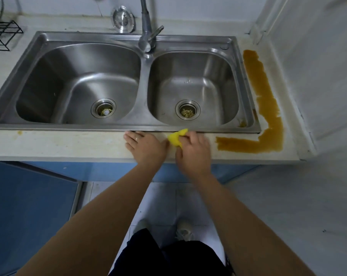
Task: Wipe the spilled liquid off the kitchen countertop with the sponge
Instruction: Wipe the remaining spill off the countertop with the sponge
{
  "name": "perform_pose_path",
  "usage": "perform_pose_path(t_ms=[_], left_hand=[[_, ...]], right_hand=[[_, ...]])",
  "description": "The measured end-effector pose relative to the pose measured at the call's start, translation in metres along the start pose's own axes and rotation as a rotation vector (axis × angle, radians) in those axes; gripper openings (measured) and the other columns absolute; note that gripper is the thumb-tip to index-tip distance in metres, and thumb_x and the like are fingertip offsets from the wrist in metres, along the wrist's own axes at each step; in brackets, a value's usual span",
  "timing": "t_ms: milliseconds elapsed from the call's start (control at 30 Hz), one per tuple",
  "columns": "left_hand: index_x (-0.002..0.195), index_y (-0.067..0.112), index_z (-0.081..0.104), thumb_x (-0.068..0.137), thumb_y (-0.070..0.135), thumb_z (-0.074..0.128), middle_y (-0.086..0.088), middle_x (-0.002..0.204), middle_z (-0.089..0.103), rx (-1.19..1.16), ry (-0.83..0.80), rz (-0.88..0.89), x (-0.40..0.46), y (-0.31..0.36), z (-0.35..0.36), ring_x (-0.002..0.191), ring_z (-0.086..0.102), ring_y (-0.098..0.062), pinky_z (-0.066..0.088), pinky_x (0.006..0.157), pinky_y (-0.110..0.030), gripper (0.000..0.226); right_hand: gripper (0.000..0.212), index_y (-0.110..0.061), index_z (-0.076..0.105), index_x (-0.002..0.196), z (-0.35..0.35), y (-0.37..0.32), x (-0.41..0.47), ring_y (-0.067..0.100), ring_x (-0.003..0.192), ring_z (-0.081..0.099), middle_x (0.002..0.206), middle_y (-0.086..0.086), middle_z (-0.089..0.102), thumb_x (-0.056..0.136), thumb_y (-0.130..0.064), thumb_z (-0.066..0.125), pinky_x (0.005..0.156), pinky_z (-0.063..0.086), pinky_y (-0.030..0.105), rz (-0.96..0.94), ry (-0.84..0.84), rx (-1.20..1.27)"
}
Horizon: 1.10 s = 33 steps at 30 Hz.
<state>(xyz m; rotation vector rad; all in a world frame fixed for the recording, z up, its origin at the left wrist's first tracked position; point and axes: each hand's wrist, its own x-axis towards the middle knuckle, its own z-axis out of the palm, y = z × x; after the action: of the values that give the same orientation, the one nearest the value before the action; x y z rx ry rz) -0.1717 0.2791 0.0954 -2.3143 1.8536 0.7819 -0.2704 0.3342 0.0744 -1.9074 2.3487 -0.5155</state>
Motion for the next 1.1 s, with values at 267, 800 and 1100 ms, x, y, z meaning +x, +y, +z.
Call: perform_pose_path(t_ms=[267, 800, 1100], left_hand=[[0.146, -0.011, 0.003, 0.087, 0.057, 0.053, -0.029, 0.154, -0.004, -0.014, 0.015, -0.010, 0.001, -0.001, 0.000, 0.144, -0.005, -0.038, 0.003, 0.117, -0.044, 0.102], [0.146, -0.010, 0.003, 0.086, 0.058, 0.053, -0.028, 0.154, -0.004, -0.006, 0.024, -0.009, 0.000, 0.000, 0.001, 0.145, -0.006, -0.038, 0.003, 0.117, -0.044, 0.103], [0.146, -0.010, 0.004, 0.086, 0.057, 0.053, -0.028, 0.154, -0.005, -0.004, 0.019, -0.011, 0.000, 0.000, 0.001, 0.145, -0.006, -0.038, 0.002, 0.117, -0.043, 0.102]], right_hand=[[0.026, 0.001, 0.065, 0.080, -0.024, 0.037, 0.010, 0.036, 0.079, 0.058, 0.087, 0.019, 0.059, 0.070, -0.019, 0.050, 0.069, 0.046, 0.037, 0.327, 0.015, 0.072], [0.035, -0.007, 0.069, 0.077, -0.015, 0.039, 0.001, 0.031, 0.075, 0.060, 0.084, 0.011, 0.064, 0.071, -0.023, 0.039, 0.073, 0.044, 0.032, -0.145, -0.048, 0.025], [0.031, -0.003, 0.068, 0.088, -0.016, 0.019, -0.001, 0.033, 0.082, 0.059, 0.091, 0.014, 0.063, 0.065, -0.016, 0.052, 0.075, 0.049, 0.036, -0.127, -0.156, -0.010]])
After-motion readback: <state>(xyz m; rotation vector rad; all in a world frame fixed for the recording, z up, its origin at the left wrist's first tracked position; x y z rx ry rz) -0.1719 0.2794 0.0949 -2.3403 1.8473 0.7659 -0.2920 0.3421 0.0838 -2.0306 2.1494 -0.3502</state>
